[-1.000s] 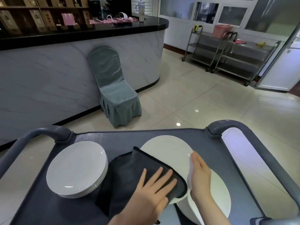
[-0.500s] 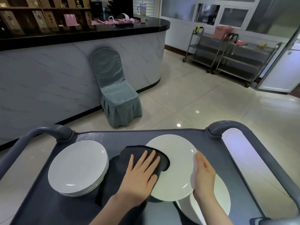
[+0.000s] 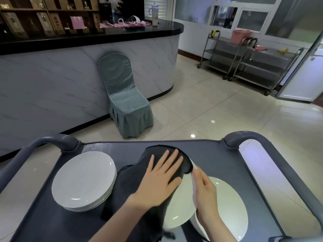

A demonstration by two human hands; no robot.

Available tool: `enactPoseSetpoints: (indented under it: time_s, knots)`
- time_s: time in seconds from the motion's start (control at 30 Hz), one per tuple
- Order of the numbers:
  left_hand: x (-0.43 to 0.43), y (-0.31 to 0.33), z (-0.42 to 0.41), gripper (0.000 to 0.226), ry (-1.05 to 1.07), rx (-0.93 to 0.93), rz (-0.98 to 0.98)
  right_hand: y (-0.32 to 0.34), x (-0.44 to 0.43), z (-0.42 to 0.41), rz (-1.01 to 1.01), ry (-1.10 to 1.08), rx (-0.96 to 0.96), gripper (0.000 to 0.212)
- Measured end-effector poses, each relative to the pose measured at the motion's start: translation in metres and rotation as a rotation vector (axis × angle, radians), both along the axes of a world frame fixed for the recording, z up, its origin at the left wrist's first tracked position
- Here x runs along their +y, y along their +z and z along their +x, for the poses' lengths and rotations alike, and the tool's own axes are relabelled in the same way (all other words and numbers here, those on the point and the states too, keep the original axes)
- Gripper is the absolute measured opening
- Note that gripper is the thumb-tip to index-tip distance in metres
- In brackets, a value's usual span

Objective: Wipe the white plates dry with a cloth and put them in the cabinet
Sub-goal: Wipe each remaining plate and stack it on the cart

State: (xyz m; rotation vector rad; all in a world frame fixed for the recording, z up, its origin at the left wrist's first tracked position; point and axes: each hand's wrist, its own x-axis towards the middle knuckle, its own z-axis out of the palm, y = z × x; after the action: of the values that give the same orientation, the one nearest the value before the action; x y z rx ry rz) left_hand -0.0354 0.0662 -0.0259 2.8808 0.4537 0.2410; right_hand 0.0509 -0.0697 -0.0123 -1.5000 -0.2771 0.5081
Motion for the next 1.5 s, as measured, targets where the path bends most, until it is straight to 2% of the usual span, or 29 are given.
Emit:
enactPoseSetpoints:
  time_s: [0.17,0.27,0.33,0.47,0.53,0.6,0.73,0.9,0.97,1.03,1.13,1.23,1.3,1.5]
  knots:
    - [0.018,0.013,0.009,0.062,0.068,-0.117,0.058,0.024,-0.001,0.013,-0.029,0.246,-0.170,0.039]
    - [0.028,0.028,0.016,0.038,-0.012,-0.163,-0.031,0.027,0.000,0.015,-0.117,0.359,-0.298,0.042]
    - [0.032,0.034,0.014,0.021,-0.042,-0.213,-0.169,0.031,-0.001,0.021,-0.158,0.399,-0.368,0.041]
    - [0.036,0.028,-0.001,0.016,0.110,-0.384,-0.474,0.038,-0.007,0.038,-0.158,0.417,-0.434,0.035]
    - [0.030,0.017,-0.009,0.021,0.237,-0.486,-0.660,0.039,-0.013,0.044,-0.115,0.358,-0.380,0.034]
    - [0.024,0.007,-0.015,0.025,0.334,-0.533,-0.739,0.037,-0.018,0.044,-0.064,0.292,-0.290,0.036]
    - [0.032,0.010,-0.018,0.025,0.316,-0.445,-0.716,0.029,-0.021,0.038,-0.078,0.316,-0.237,0.032]
    - [0.040,0.034,-0.007,0.022,0.010,-0.171,-0.556,0.039,-0.008,0.033,-0.199,0.558,-0.399,0.031]
    - [0.040,0.037,-0.004,0.022,-0.023,-0.165,-0.572,0.039,-0.006,0.032,-0.220,0.554,-0.425,0.030]
    - [0.038,0.032,-0.010,0.021,0.058,-0.266,-0.668,0.040,-0.010,0.036,-0.175,0.488,-0.383,0.030]
    - [0.028,0.013,-0.022,0.026,0.345,-0.465,-0.749,0.042,-0.016,0.036,0.002,0.291,-0.191,0.036]
    - [0.017,0.001,-0.027,0.012,0.458,-0.515,-0.794,0.042,-0.019,0.026,0.107,0.202,-0.028,0.039]
    - [0.023,0.002,-0.027,0.012,0.418,-0.472,-0.773,0.041,-0.021,0.025,0.041,0.258,-0.062,0.037]
    - [0.040,0.019,-0.019,0.024,0.132,-0.218,-0.657,0.052,-0.011,0.041,-0.244,0.560,-0.340,0.031]
